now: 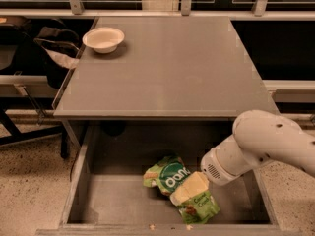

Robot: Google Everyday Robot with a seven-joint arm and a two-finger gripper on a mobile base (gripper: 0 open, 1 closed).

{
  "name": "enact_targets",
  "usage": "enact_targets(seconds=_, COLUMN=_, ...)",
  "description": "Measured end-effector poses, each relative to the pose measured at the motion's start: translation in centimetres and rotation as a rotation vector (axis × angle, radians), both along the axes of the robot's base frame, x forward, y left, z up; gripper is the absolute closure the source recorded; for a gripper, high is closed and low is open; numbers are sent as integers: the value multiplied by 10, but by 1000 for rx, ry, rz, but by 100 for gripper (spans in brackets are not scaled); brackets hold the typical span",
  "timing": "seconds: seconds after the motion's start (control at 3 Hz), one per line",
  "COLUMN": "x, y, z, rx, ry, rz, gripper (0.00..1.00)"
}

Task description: Pick green rice chip bag from top drawer and place on counter

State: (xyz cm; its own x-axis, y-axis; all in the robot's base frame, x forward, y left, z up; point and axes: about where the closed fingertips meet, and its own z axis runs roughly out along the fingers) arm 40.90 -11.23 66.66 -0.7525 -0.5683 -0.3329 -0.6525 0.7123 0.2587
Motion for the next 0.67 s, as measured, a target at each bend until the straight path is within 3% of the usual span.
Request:
enact_targets(seconds=0.33, x=-1, y=1, z=-20, rx=6, ry=79, rz=2, gripper=0)
enact_targets(seconds=0.67, x=-2, y=1, z=-29, rx=13, ry=118, rz=0, gripper=0)
